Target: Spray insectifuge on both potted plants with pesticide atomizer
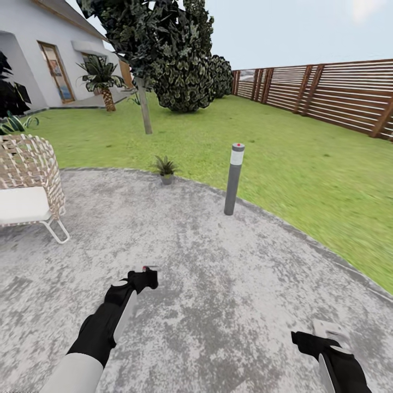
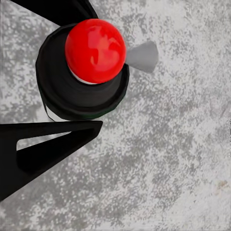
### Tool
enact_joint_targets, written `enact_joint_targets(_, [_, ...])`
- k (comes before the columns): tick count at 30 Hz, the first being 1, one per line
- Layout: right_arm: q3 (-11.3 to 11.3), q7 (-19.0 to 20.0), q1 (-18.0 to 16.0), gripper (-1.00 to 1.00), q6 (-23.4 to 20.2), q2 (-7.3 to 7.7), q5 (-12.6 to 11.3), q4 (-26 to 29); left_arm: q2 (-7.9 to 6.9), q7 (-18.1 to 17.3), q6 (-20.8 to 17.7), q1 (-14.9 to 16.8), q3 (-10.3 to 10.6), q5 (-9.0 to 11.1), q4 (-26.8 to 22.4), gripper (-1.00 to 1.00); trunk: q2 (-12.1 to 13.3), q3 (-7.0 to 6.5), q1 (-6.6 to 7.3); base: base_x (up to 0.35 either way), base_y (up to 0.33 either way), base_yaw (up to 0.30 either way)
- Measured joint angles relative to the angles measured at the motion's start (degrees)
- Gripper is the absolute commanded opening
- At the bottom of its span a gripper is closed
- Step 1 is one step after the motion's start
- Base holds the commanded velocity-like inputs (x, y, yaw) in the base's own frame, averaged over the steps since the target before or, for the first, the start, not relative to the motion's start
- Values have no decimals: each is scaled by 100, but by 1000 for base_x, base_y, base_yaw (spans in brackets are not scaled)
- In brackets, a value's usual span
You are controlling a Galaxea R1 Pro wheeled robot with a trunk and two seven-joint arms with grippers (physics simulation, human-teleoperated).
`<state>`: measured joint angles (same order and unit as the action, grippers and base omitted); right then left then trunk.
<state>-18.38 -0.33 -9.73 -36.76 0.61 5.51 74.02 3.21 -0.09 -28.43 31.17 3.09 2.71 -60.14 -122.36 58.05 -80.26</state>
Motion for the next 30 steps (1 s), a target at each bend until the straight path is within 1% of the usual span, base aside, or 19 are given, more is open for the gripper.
enact_joint_targets(15, [9,0,0,100,0,-1,8,-5,3,0,-6,0,0,2,0,-100,0,-122,1,15,6,97])
enact_joint_targets(30, [10,0,0,100,2,0,8,-6,4,0,-4,0,-1,2,-1,-100,0,-244,3,242,195,96])
